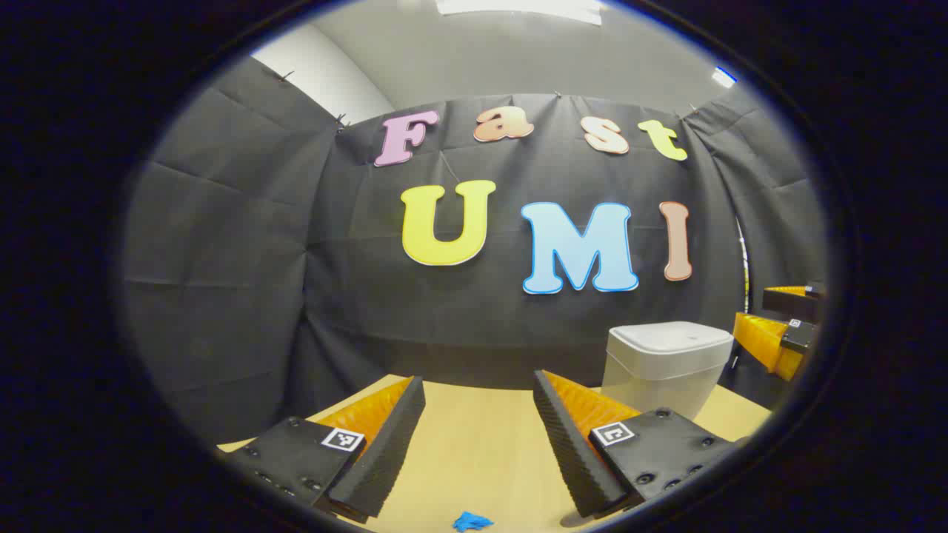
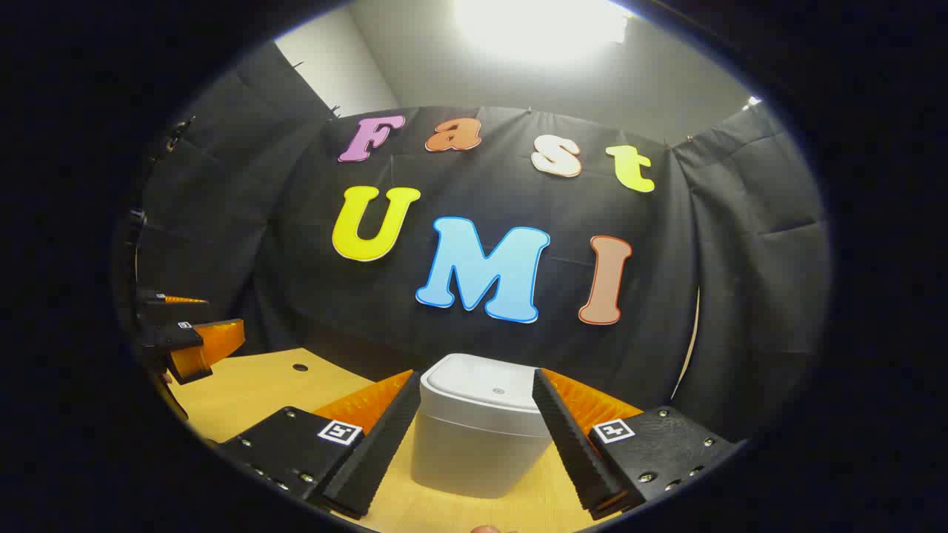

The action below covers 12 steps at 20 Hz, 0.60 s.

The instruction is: Press the lid of the desktop garbage bin to open it, pick up the crumpled paper on the desktop and throw it into the bin, then pick up the pop can on the desktop and drop it into the bin, and finally close the garbage bin lid.

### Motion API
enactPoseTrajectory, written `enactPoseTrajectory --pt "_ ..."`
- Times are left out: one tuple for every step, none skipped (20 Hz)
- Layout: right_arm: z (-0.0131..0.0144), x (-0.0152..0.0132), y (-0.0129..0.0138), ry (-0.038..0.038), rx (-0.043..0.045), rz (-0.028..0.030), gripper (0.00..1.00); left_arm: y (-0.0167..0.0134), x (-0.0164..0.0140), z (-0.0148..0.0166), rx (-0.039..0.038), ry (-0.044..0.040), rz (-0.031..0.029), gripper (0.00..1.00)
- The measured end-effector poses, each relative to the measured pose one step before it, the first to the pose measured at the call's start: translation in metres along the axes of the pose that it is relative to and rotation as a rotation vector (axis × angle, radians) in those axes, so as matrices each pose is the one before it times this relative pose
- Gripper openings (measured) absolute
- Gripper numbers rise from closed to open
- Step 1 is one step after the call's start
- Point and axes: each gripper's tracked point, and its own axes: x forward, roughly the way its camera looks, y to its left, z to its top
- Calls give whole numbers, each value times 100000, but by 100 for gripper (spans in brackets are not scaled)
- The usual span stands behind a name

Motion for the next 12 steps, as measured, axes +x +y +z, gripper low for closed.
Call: enactPoseTrajectory --pt "-281 136 189 1391 855 -434 98 -92 104 292 -31 -773 -1013 96" --pt "-98 113 166 968 232 -355 97 -348 344 344 -369 -541 -1774 92" --pt "-111 303 -168 1384 -271 -1763 98 -451 302 -75 -374 780 -2457 99" --pt "-223 68 -136 1753 67 -2103 97 -244 18 -38 377 524 -1873 98" --pt "-185 55 261 1136 486 -1099 97 -3 -65 30 1046 -727 -1215 97" --pt "-79 121 394 653 333 370 98 19 -1 84 865 -773 -1154 99" --pt "-85 175 532 -177 -76 836 98 -87 286 54 215 62 -1146 97" --pt "-55 270 149 461 -213 -568 98 -257 119 -107 -534 659 -1629 99" --pt "-382 202 -165 1652 322 -1483 97 -247 96 -120 -310 1217 -1382 100" --pt "-210 138 218 1121 1011 -687 98 42 -214 8 203 101 30 97" --pt "-114 136 544 544 762 420 98 190 27 118 -187 -601 121 99" --pt "-69 128 306 575 -101 296 98 -49 213 -54 -250 2 127 99"
